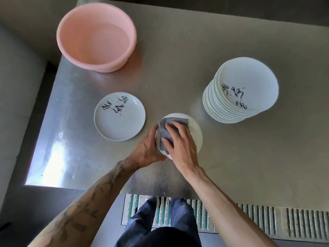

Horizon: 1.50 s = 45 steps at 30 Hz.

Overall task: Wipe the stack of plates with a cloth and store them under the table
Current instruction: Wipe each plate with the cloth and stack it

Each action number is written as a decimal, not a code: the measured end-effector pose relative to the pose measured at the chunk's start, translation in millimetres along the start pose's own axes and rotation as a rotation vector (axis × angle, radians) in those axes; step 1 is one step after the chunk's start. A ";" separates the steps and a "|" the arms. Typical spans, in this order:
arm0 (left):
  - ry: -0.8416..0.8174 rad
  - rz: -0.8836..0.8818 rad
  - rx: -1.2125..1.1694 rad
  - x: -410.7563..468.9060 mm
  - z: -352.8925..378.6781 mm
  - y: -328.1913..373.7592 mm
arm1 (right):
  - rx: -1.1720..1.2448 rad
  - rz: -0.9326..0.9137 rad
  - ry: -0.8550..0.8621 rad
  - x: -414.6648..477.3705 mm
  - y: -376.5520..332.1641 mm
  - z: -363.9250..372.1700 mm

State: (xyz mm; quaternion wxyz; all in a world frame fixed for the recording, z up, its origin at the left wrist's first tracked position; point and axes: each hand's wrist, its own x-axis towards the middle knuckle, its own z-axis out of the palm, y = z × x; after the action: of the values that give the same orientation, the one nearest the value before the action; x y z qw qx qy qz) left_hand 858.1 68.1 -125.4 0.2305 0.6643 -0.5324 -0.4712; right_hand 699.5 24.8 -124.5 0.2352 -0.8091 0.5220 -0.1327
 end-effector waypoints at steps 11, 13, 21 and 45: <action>0.031 -0.053 0.037 -1.3 5.1 2.4 | -0.037 0.084 0.061 39.4 3.7 -5.8; 0.026 -0.056 0.059 -1.7 6.2 1.6 | -0.006 0.170 0.085 46.4 7.7 -10.7; 0.005 -0.046 0.161 -1.7 4.8 7.1 | -0.082 -0.003 -0.033 34.6 21.5 -21.1; 0.020 0.006 0.337 -2.9 16.4 0.0 | 0.123 0.266 0.085 -48.4 66.8 -37.2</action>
State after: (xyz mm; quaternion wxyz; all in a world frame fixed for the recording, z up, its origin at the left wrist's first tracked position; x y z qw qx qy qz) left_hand 843.8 74.0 -131.7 0.1223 0.6966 -0.6037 -0.3679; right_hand 609.8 36.7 -125.9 0.2776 -0.7106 0.6248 -0.1663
